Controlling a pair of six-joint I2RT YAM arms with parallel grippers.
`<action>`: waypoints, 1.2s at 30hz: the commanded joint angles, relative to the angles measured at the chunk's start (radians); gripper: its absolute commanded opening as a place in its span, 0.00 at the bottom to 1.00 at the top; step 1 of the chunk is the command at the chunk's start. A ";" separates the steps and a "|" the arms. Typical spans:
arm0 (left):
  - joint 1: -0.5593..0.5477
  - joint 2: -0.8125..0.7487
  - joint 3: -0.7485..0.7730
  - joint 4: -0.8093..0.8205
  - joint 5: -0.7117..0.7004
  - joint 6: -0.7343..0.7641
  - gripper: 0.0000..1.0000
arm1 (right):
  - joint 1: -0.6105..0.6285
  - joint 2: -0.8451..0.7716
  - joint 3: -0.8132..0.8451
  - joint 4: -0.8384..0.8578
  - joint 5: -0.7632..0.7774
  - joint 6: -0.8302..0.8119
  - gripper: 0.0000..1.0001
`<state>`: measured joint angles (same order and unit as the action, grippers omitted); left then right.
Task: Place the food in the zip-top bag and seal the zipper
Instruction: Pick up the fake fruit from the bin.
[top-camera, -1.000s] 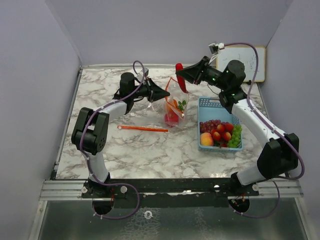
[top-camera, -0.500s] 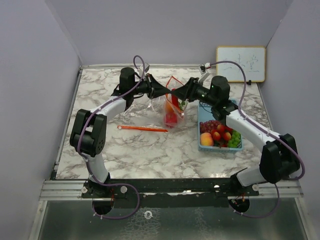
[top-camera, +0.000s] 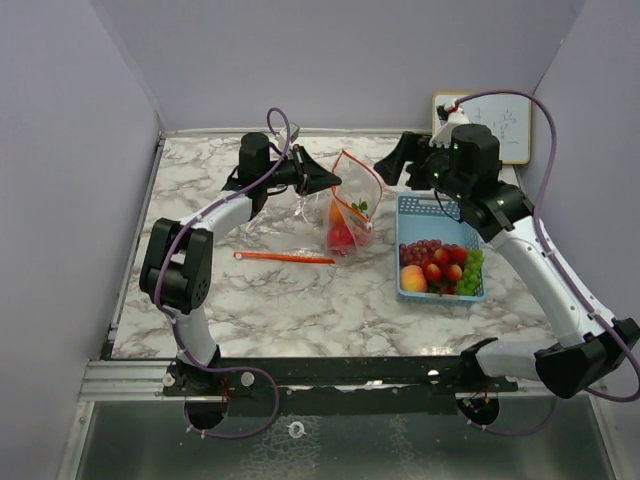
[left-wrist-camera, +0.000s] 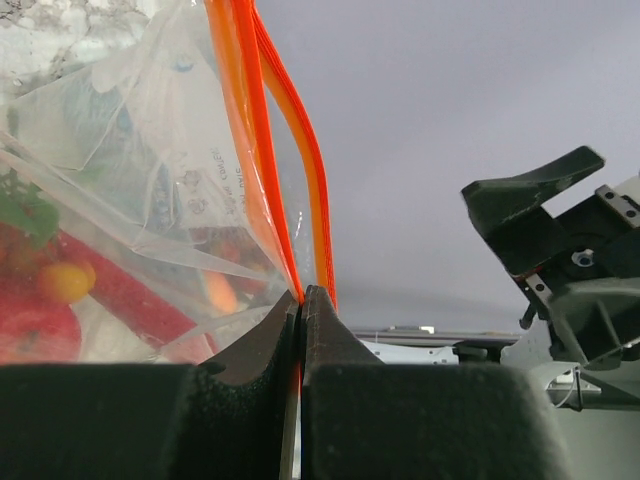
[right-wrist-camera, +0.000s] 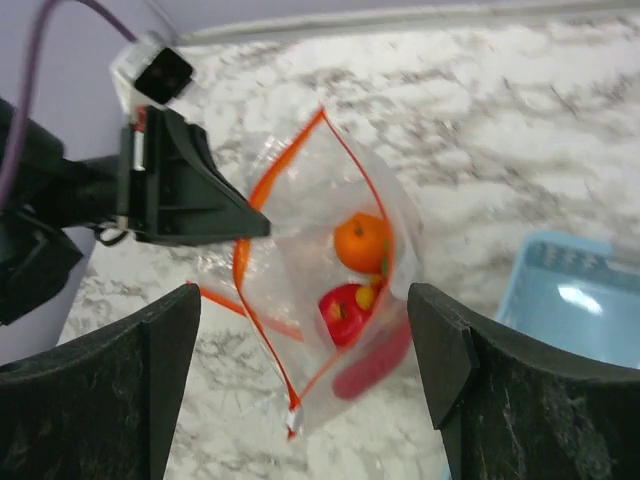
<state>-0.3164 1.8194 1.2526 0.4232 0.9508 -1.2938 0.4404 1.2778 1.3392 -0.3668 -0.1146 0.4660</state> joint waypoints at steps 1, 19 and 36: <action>-0.003 -0.011 0.041 -0.007 0.029 0.028 0.00 | 0.000 -0.031 0.063 -0.592 0.193 0.052 0.81; -0.003 0.022 0.014 0.000 0.049 0.038 0.00 | 0.000 -0.090 -0.324 -0.709 0.080 0.233 0.71; -0.001 0.005 0.014 -0.007 0.059 0.037 0.00 | -0.002 0.013 -0.383 -0.565 0.309 0.261 0.69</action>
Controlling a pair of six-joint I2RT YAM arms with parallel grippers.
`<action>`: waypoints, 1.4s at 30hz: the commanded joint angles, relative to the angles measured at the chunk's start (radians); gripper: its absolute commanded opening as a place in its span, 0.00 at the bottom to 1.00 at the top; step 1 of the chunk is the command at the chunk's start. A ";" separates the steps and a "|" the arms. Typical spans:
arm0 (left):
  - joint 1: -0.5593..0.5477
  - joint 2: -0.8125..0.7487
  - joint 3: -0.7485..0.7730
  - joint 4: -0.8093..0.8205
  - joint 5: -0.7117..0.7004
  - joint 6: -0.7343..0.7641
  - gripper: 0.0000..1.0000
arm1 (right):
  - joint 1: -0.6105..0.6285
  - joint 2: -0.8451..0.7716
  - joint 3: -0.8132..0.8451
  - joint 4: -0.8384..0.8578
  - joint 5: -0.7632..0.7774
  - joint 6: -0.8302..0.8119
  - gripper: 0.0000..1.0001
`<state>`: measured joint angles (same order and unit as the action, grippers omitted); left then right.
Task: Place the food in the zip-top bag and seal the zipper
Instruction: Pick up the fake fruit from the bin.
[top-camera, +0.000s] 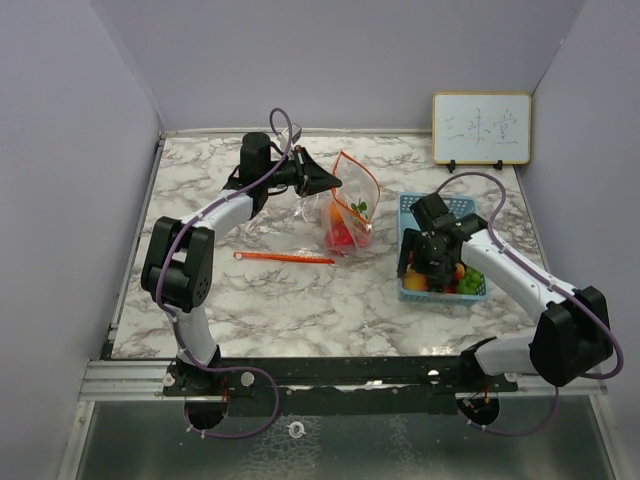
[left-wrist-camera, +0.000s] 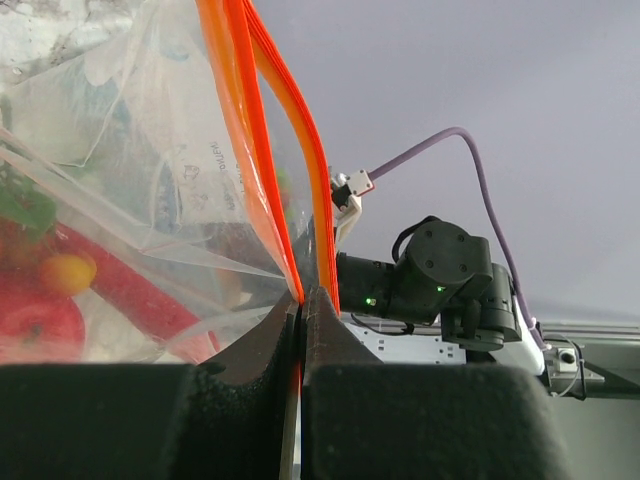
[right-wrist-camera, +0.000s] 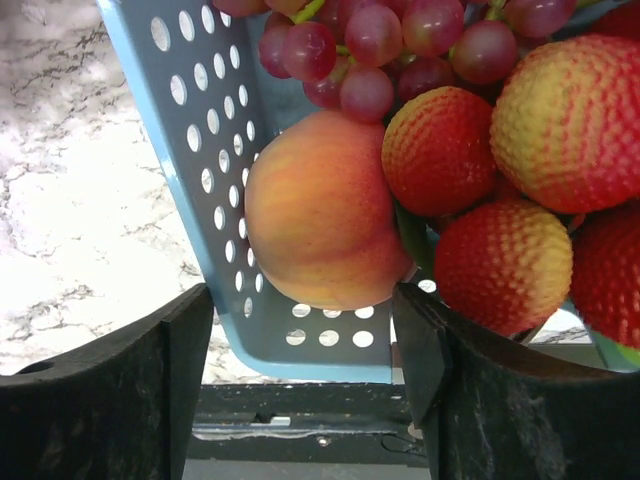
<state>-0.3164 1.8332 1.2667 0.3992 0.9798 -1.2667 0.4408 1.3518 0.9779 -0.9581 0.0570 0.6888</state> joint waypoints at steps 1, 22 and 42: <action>-0.001 -0.007 0.001 0.017 0.031 0.011 0.00 | -0.002 -0.082 -0.018 0.026 0.142 0.042 0.68; -0.001 -0.023 -0.017 0.044 0.049 -0.001 0.00 | -0.004 -0.034 -0.112 0.080 0.176 0.043 0.74; 0.003 -0.022 -0.031 0.056 0.056 -0.003 0.00 | -0.005 -0.080 0.133 0.078 0.222 -0.114 0.42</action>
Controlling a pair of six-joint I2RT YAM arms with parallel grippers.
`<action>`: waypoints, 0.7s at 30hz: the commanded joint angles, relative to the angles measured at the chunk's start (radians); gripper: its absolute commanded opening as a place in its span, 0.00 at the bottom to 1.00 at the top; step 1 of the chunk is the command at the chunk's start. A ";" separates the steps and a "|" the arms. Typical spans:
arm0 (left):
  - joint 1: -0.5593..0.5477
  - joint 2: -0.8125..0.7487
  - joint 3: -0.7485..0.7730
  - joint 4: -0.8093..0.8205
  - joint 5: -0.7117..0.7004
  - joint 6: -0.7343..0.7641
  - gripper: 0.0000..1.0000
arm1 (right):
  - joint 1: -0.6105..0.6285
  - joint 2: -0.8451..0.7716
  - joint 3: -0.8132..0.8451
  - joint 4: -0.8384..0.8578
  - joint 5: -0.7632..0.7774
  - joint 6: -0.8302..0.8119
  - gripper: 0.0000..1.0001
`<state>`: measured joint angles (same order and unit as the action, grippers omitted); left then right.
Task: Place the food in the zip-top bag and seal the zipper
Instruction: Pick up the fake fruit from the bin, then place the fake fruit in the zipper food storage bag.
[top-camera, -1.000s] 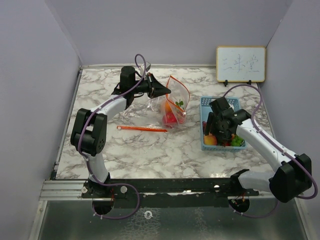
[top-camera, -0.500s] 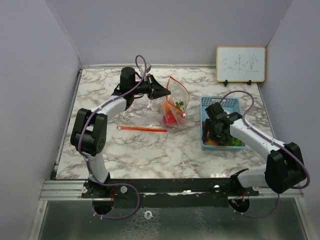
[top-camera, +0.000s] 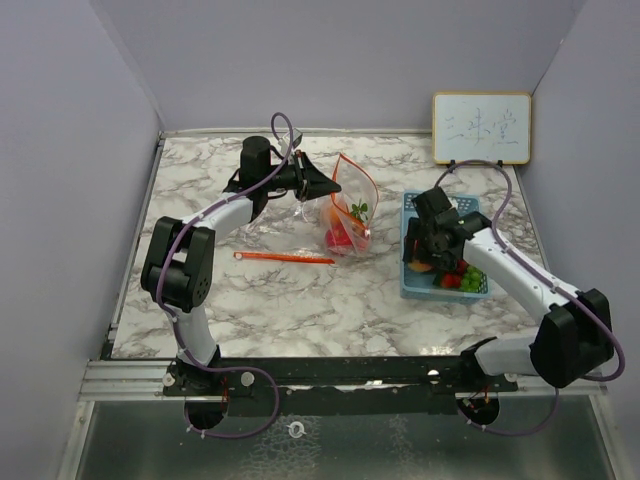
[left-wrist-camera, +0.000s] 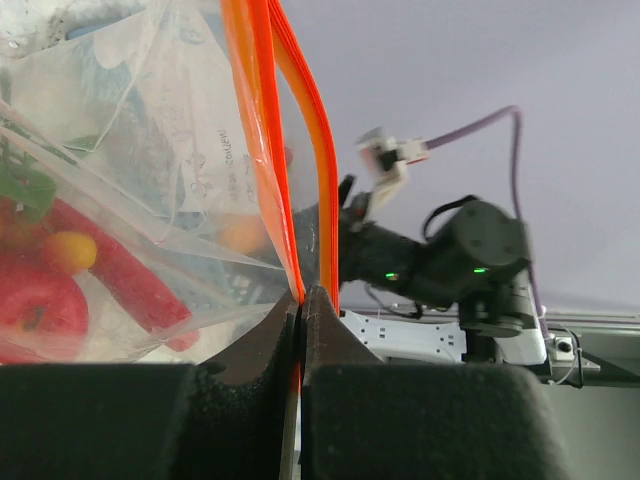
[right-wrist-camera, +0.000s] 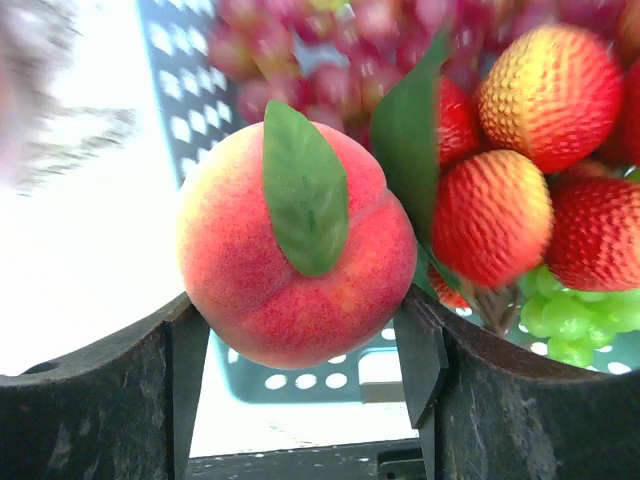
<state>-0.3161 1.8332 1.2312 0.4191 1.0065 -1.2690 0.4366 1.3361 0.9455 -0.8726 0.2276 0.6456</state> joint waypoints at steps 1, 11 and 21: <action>0.002 -0.023 0.005 0.037 0.029 -0.001 0.00 | -0.001 -0.068 0.209 -0.017 0.040 -0.087 0.41; 0.002 -0.028 0.017 0.029 0.024 0.000 0.00 | -0.001 -0.072 0.462 0.081 -0.172 -0.232 0.38; 0.000 -0.033 0.045 0.004 0.018 0.012 0.00 | 0.004 0.082 0.479 0.481 -0.671 -0.202 0.36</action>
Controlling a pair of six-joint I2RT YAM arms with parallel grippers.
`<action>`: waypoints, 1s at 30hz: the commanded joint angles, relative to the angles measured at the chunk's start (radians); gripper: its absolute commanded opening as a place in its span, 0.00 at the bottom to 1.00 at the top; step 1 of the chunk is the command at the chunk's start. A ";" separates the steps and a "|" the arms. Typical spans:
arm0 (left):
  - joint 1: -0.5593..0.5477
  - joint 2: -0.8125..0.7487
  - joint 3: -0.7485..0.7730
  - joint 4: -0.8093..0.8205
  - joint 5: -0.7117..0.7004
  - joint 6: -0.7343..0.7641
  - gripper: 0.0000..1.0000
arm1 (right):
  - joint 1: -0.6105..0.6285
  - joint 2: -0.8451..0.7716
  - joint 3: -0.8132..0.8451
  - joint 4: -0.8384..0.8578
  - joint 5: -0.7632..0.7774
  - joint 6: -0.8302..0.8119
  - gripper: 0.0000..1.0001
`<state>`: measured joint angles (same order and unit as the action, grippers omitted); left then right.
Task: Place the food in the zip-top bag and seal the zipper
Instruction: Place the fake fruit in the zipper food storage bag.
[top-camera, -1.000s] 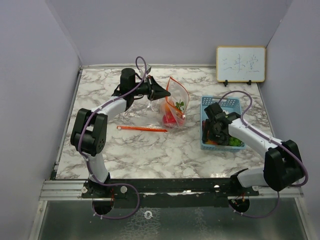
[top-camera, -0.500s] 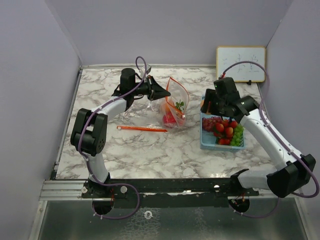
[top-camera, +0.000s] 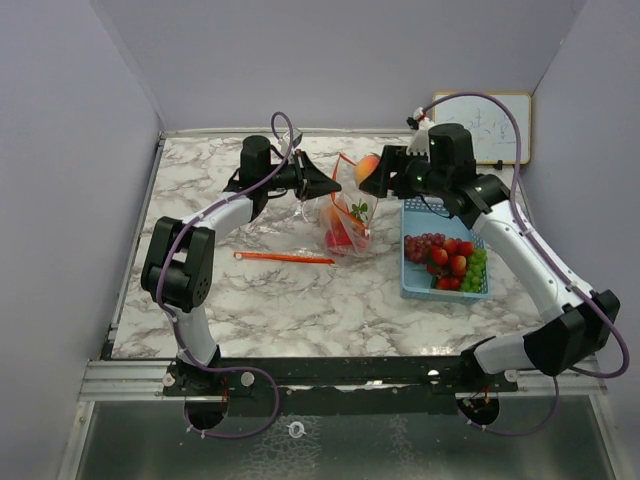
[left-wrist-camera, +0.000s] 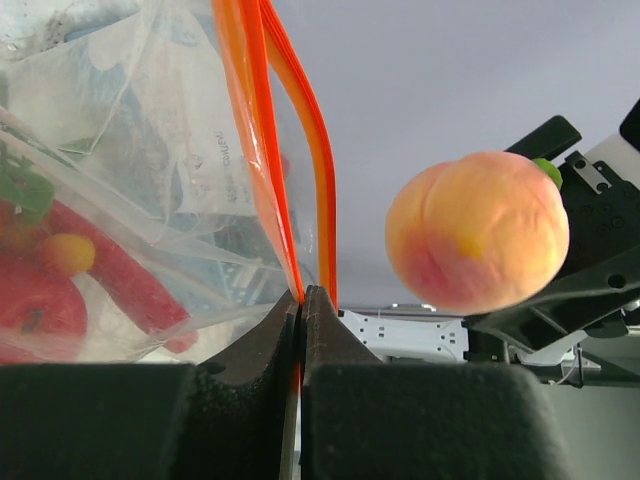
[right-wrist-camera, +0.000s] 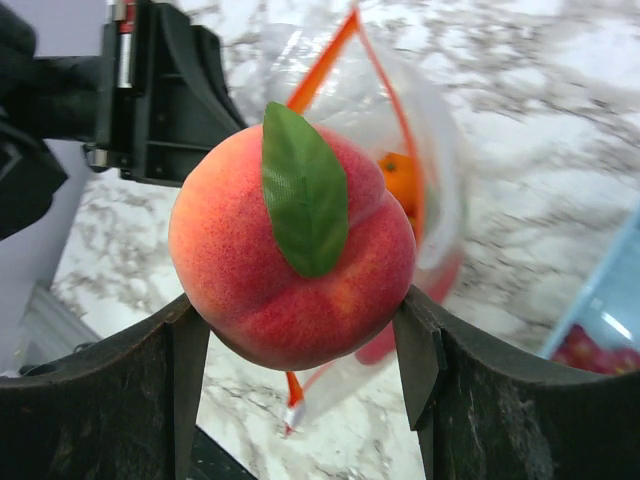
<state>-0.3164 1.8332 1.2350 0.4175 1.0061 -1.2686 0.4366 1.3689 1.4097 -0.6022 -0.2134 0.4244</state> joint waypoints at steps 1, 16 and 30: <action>0.000 -0.035 0.041 0.000 0.017 0.016 0.00 | 0.004 0.061 0.019 0.226 -0.239 0.024 0.36; -0.003 -0.039 0.048 -0.019 -0.008 0.031 0.00 | 0.004 0.104 -0.031 0.044 -0.030 -0.031 0.64; -0.011 -0.031 0.058 -0.013 -0.006 0.029 0.00 | 0.005 0.075 0.037 -0.016 0.025 -0.080 1.00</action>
<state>-0.3222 1.8320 1.2549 0.3870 1.0046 -1.2560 0.4385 1.4811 1.3884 -0.5838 -0.2596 0.3679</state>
